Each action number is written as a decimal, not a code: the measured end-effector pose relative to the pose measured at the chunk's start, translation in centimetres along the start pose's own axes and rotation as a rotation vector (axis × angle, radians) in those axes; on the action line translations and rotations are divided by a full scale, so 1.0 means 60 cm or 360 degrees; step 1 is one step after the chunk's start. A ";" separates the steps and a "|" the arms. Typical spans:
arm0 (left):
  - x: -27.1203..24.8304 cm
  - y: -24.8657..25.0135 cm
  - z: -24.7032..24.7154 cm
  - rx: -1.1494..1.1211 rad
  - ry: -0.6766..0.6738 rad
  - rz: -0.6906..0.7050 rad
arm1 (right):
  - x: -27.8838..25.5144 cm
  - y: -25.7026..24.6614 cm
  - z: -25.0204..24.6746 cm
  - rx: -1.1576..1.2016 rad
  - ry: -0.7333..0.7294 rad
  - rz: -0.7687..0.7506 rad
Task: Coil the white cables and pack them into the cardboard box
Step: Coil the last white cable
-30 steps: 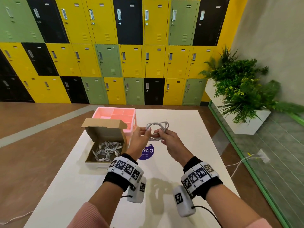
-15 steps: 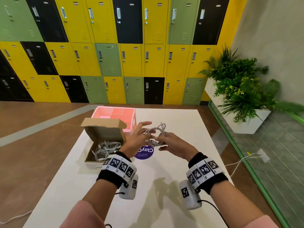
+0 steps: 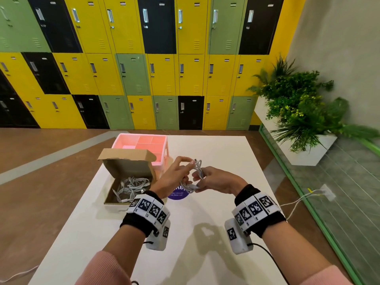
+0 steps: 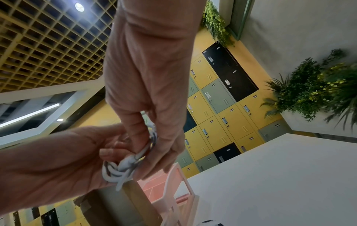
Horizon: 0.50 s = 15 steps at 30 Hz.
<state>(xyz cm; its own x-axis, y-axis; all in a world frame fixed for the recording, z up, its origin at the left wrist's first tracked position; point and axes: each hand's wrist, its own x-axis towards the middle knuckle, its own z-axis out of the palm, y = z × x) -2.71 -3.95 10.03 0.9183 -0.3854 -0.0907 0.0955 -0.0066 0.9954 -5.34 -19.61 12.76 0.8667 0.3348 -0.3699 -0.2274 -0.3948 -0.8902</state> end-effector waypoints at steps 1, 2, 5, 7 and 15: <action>-0.001 -0.001 -0.001 0.0020 -0.0024 0.0035 | 0.000 0.000 -0.001 -0.0065 0.0019 0.0010; -0.002 0.000 -0.001 0.0026 -0.0045 0.0060 | -0.001 0.000 -0.002 -0.0126 0.0043 0.0017; -0.001 -0.001 -0.005 0.0022 -0.0023 0.0097 | -0.005 -0.003 -0.003 -0.0091 0.0061 -0.0044; 0.000 -0.002 -0.007 0.0001 0.0030 0.0119 | -0.005 -0.003 -0.001 -0.0008 0.0066 -0.0094; 0.007 -0.025 -0.021 0.0014 0.0266 0.0158 | 0.006 0.001 0.002 -0.0364 0.0630 -0.0085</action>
<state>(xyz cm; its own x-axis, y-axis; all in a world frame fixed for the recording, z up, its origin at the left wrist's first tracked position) -2.00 -2.91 8.44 0.9741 -0.2259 0.0047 -0.0012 0.0156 0.9999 -5.07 -19.43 12.54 0.9876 0.0250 -0.1553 -0.1123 -0.5794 -0.8072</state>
